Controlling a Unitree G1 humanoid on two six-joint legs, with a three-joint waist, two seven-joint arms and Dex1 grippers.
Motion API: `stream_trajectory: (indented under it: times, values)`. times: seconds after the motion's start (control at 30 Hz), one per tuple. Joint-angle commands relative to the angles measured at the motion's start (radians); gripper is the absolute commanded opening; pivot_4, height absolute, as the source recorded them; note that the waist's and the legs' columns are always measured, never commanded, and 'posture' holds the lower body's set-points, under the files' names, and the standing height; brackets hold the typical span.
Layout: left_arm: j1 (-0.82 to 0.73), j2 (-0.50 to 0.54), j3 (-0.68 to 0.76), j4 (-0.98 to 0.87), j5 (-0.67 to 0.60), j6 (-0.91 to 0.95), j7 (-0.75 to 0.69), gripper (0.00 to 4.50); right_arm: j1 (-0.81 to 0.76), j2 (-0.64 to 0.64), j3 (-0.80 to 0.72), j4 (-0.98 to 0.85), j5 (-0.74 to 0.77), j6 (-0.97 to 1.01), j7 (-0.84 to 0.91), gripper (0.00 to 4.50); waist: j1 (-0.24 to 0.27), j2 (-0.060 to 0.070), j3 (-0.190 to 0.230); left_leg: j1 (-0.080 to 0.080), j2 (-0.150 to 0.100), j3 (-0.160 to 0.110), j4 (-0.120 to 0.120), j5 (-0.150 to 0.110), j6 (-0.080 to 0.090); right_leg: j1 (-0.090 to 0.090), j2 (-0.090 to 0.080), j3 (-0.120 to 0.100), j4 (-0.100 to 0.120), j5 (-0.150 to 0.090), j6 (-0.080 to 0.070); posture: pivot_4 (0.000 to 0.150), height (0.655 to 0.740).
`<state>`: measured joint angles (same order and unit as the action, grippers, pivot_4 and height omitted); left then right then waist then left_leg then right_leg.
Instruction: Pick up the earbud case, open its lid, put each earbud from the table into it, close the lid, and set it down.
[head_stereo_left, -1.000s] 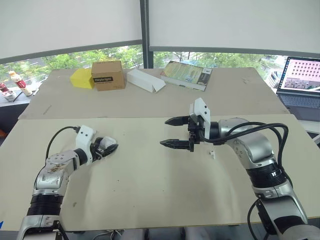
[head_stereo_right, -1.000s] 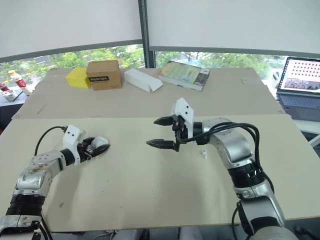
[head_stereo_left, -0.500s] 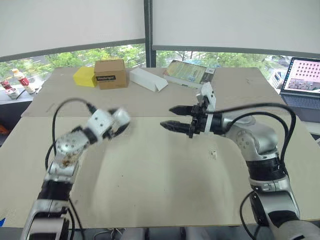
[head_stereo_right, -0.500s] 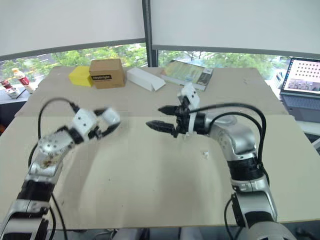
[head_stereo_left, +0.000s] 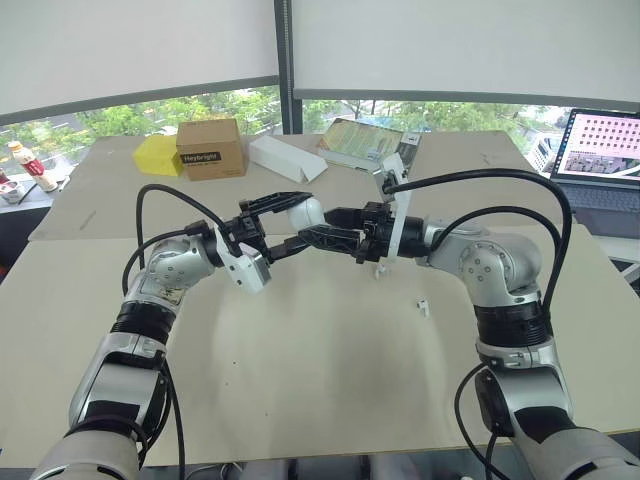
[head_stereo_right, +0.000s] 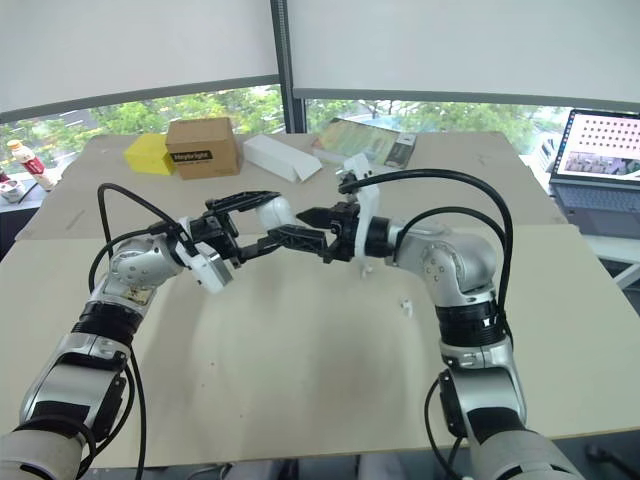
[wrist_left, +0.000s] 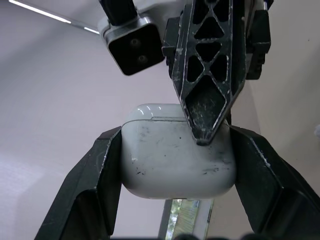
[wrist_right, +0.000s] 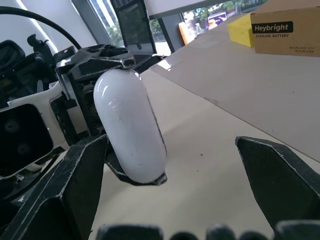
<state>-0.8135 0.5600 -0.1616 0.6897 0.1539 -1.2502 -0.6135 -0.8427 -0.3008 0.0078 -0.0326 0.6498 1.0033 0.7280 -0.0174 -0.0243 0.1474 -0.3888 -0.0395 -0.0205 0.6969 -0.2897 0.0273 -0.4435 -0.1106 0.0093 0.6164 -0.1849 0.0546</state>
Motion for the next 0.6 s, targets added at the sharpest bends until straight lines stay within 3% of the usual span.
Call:
stream_trajectory:
  times: [0.03, 0.2, 0.23, 0.47, 0.53, 0.6]
  values:
    - [-0.025, 0.006, -0.014, 0.021, -0.029, -0.044, 0.015, 2.61, -0.022, 0.006, -0.008, -0.037, 0.021, -0.004, -0.006, 4.5, -0.001, 0.0, 0.0, 0.0, 0.0, 0.0, 0.0, 0.0, 0.0, 0.0, 0.0, 0.0, 0.0, 0.0, 0.0, 0.15, 0.74]
    - [-0.034, 0.007, -0.024, 0.037, -0.038, -0.046, 0.019, 2.61, -0.028, -0.002, 0.018, -0.028, 0.003, -0.026, 0.008, 4.5, -0.002, 0.0, 0.0, 0.0, 0.0, -0.001, 0.001, 0.0, 0.0, 0.0, 0.001, 0.0, 0.0, 0.0, 0.0, 0.15, 0.74]
    - [-0.034, 0.007, -0.026, 0.038, -0.039, -0.046, 0.02, 2.61, -0.026, -0.007, 0.027, -0.029, -0.004, -0.034, 0.014, 3.97, -0.003, 0.0, 0.0, 0.0, 0.0, -0.001, 0.001, 0.0, 0.0, 0.0, 0.001, 0.0, 0.0, 0.0, 0.0, 0.15, 0.74]
    - [-0.027, 0.011, -0.036, 0.028, -0.048, -0.041, 0.019, 2.61, -0.017, -0.034, 0.08, -0.028, -0.044, -0.081, 0.053, 1.6, -0.007, 0.0, 0.0, 0.0, 0.0, -0.001, 0.001, 0.0, 0.0, 0.0, 0.002, 0.0, 0.0, 0.0, 0.0, 0.15, 0.74]
    - [-0.027, 0.011, -0.037, 0.029, -0.047, -0.041, 0.02, 2.61, -0.02, -0.039, 0.085, -0.023, -0.049, -0.088, 0.061, 0.98, -0.008, 0.0, 0.0, 0.0, 0.0, -0.001, 0.001, 0.0, -0.001, 0.0, 0.002, 0.0, 0.0, 0.0, 0.0, 0.15, 0.74]
    - [-0.025, 0.009, -0.04, 0.028, -0.045, -0.04, 0.021, 2.61, -0.024, -0.037, 0.079, -0.016, -0.049, -0.089, 0.056, 0.8, -0.008, 0.0, 0.0, 0.0, 0.0, -0.001, 0.001, 0.0, 0.0, 0.001, 0.002, 0.0, 0.0, 0.0, 0.0, 0.15, 0.74]
